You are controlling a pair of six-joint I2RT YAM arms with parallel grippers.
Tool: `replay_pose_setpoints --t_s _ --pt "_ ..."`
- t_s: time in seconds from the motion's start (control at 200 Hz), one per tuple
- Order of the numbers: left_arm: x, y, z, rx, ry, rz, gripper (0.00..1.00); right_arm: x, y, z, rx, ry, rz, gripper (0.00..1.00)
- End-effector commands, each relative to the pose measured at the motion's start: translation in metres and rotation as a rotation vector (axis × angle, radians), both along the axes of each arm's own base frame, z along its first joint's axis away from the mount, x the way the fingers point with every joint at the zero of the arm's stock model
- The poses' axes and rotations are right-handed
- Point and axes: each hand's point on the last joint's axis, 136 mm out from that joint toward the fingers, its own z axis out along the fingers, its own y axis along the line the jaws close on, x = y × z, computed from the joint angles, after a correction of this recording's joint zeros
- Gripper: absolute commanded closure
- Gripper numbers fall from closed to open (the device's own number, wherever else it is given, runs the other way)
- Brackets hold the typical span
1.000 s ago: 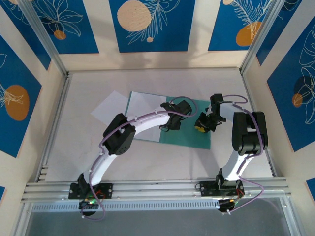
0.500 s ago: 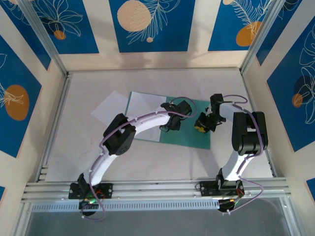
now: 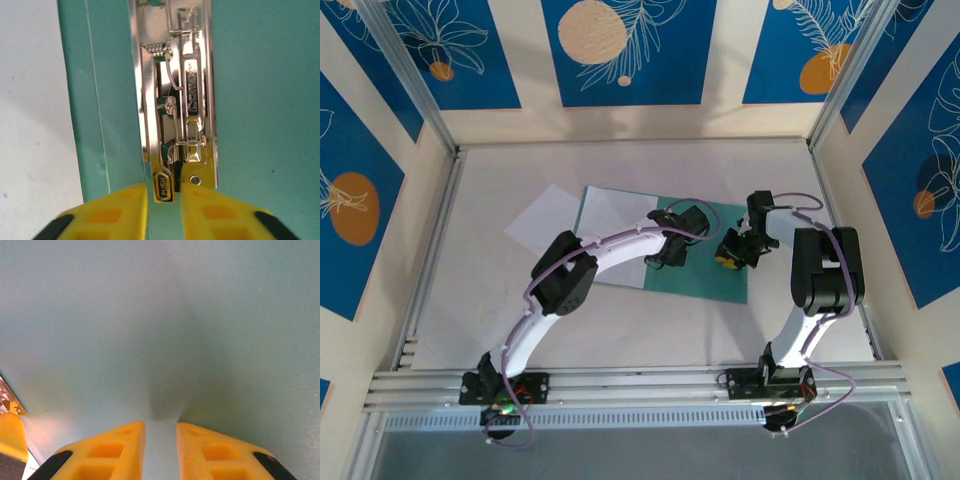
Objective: Put the files into the folder
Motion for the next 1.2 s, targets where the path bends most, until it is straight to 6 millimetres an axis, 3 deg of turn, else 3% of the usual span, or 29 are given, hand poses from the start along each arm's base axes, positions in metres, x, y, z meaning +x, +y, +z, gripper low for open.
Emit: replay_pose_setpoints --t_s 0.0,0.19,0.62,0.9,1.19 --pt "-0.001 0.005 -0.005 0.044 0.001 0.003 0.74 -0.002 0.002 -0.007 -0.003 0.017 0.016 0.74" --pt "0.002 0.004 0.000 0.040 -0.011 0.006 0.78 -0.002 0.002 -0.008 -0.003 0.017 0.016 0.74" --pt "0.004 0.002 0.004 0.035 -0.023 0.006 0.76 -0.002 0.002 -0.008 -0.004 0.018 0.018 0.74" --pt "0.003 0.003 -0.002 0.039 -0.006 0.007 0.84 -0.002 0.002 -0.007 -0.002 0.017 0.018 0.74" --pt "0.000 0.001 -0.007 0.035 0.008 0.005 0.86 -0.002 0.002 -0.008 -0.002 0.017 0.018 0.74"
